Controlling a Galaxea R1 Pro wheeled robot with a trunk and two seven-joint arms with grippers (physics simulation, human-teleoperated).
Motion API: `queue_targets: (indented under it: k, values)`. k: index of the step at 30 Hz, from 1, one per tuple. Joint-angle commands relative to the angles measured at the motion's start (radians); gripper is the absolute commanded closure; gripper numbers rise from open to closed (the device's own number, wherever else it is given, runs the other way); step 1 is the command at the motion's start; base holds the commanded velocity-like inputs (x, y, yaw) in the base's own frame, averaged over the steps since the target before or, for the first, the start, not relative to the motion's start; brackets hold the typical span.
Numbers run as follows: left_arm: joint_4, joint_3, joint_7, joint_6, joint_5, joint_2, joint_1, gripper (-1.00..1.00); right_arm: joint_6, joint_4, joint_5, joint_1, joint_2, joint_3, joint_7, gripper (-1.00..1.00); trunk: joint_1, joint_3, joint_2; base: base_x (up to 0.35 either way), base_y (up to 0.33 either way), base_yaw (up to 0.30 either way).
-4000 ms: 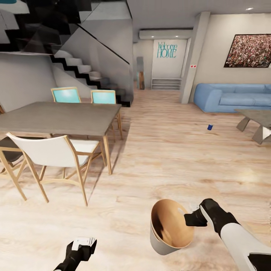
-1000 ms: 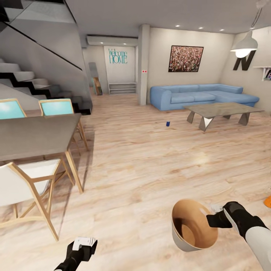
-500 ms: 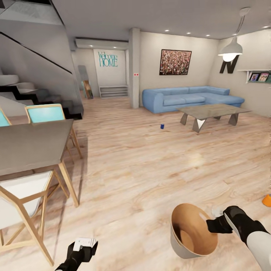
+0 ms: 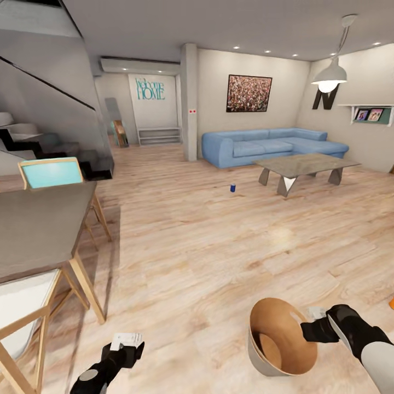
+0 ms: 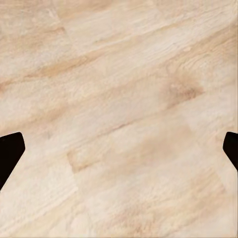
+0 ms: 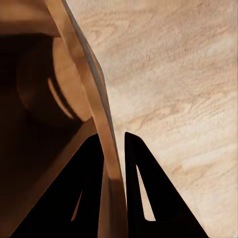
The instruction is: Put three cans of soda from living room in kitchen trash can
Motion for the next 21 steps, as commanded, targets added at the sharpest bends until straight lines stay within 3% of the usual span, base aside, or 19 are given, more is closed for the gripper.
queue_targets:
  k: [1, 4, 6, 13, 21]
  values:
    - [-0.011, 0.000, 0.000, 0.027, 0.001, -0.002, -0.019, -1.00, -0.001, -0.001, -0.008, 0.013, 0.000, -0.002, 0.004, 1.00, 0.000, 0.000, 0.000, 0.273, -0.126, -0.005]
    - [-0.045, -0.002, -0.005, 0.109, -0.001, -0.009, -0.077, -1.00, -0.004, -0.004, -0.009, 0.045, 0.002, -0.002, 0.003, 1.00, 0.000, 0.000, 0.000, 0.207, -0.195, -0.002]
    - [-0.050, -0.002, -0.028, 0.130, -0.001, -0.009, -0.089, -1.00, -0.010, -0.004, -0.008, 0.051, 0.003, -0.002, 0.002, 1.00, 0.000, 0.000, 0.000, 0.158, -0.239, -0.001]
    - [-0.056, -0.001, -0.112, 0.146, 0.001, -0.007, -0.099, -1.00, -0.024, -0.003, -0.009, 0.057, 0.008, -0.002, -0.004, 1.00, 0.000, 0.003, 0.000, 0.113, -0.277, -0.089]
    - [-0.051, -0.001, -0.127, 0.146, 0.002, -0.005, -0.100, -1.00, -0.025, -0.003, -0.009, 0.058, 0.006, -0.006, -0.005, 1.00, 0.000, 0.006, 0.000, 0.017, -0.312, -0.134]
